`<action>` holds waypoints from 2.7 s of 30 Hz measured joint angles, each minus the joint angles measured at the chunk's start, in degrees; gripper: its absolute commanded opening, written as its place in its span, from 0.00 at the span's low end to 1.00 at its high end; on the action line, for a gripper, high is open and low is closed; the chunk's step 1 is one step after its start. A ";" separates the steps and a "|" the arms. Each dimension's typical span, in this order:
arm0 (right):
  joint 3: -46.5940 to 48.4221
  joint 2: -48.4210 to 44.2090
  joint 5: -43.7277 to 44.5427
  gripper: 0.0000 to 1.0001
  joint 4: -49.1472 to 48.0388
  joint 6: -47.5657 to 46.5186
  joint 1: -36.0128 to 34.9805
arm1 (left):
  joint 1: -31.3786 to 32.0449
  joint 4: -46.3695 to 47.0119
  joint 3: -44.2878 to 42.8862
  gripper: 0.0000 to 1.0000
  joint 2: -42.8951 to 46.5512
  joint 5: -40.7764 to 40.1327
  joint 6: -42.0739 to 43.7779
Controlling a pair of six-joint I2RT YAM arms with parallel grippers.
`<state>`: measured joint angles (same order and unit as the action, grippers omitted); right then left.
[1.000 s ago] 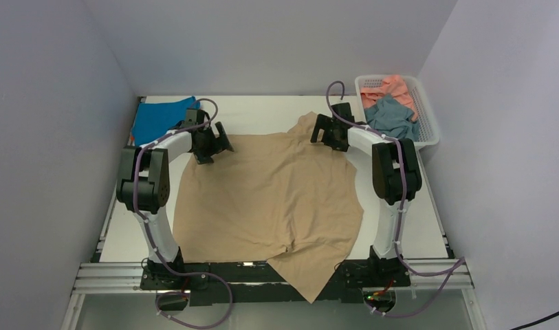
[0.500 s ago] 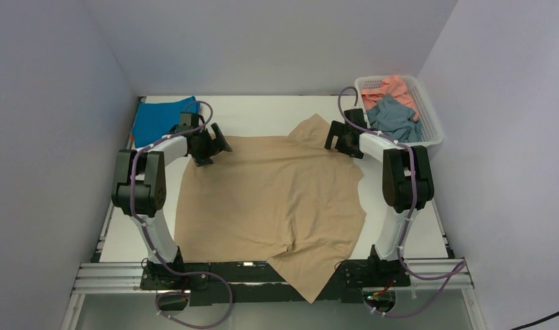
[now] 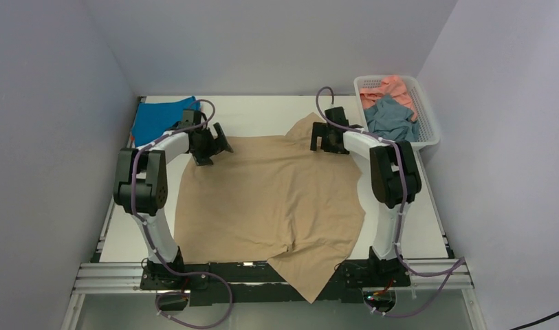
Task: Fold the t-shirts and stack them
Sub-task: Flatten out the tshirt, then grab the side of the flattened tshirt closest away from the robot with both arms
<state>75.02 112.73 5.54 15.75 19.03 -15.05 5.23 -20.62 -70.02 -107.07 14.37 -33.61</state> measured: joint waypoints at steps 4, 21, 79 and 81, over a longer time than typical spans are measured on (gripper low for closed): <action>7.74 6.45 2.01 1.00 1.66 0.07 0.07 | 1.38 -0.83 -5.95 0.99 -5.31 0.85 0.04; 47.47 30.91 -2.51 1.00 8.83 -3.74 7.06 | 1.53 -11.58 -47.21 0.99 -30.97 -0.26 -0.22; -28.92 -43.43 8.85 1.00 4.63 5.20 -4.17 | 5.75 -9.01 41.57 0.00 42.36 -27.21 -22.34; -28.92 -43.52 8.33 0.99 6.62 5.60 -5.03 | 4.83 -8.70 41.18 0.00 41.83 -27.08 -21.66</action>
<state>46.11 69.21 13.87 22.37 24.62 -20.08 10.07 -29.32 -28.84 -65.23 -12.71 -55.27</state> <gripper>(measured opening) 0.997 0.022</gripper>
